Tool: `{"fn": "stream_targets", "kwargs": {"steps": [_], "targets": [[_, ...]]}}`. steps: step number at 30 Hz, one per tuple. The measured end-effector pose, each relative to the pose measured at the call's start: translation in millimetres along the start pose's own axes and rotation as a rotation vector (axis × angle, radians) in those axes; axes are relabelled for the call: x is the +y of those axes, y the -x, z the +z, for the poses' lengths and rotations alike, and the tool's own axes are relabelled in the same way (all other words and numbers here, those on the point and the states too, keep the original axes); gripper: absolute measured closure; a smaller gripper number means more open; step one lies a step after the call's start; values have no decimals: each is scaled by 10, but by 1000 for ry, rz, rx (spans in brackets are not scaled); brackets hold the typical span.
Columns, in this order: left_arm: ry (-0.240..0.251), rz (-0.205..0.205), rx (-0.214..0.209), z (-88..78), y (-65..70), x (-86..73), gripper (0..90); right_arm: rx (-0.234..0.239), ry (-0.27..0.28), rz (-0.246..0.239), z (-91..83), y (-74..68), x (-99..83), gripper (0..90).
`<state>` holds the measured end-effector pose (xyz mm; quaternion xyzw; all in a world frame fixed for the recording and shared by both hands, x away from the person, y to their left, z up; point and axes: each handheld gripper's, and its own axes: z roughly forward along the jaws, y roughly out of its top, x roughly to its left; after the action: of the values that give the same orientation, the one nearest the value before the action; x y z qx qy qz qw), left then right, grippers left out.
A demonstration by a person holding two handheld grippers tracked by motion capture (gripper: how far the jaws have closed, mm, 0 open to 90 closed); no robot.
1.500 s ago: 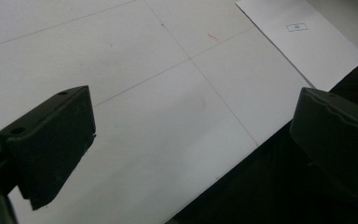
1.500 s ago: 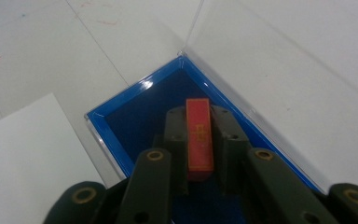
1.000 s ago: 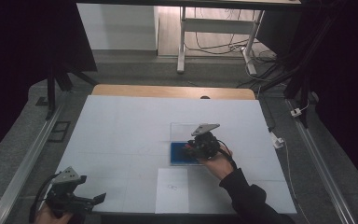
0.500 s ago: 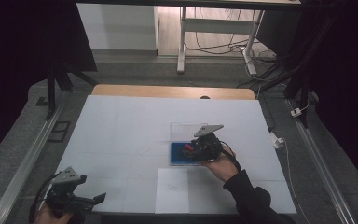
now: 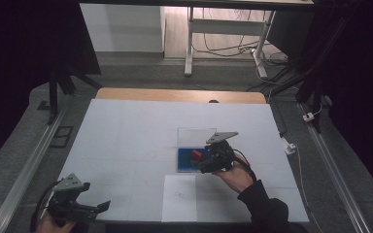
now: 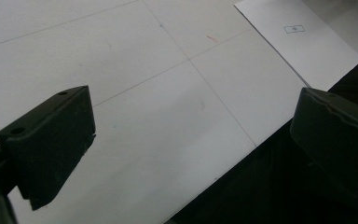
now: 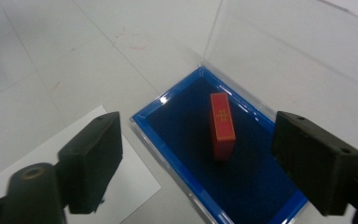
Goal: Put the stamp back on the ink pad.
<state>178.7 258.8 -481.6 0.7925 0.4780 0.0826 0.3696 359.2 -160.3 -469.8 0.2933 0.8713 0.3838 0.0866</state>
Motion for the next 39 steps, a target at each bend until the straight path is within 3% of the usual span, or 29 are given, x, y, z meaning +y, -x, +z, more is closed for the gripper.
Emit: {"fn": "stream_targets", "kwargs": {"steps": [7, 13, 18, 39], "targets": [[1, -4, -1, 0, -1, 1, 2, -16, -8, 4, -78, -27, -25, 38], [1, -4, -1, 0, 1, 1, 2, 4, -7, 5, -130, -54, -52, 1], [1, -4, 0, 0, -1, 1, 2, -12, -9, -21, -196, -108, -94, 0], [0, -6, 1, 2, -2, 3, 1, -26, 29, 3, -559, -210, -296, 0]]}}
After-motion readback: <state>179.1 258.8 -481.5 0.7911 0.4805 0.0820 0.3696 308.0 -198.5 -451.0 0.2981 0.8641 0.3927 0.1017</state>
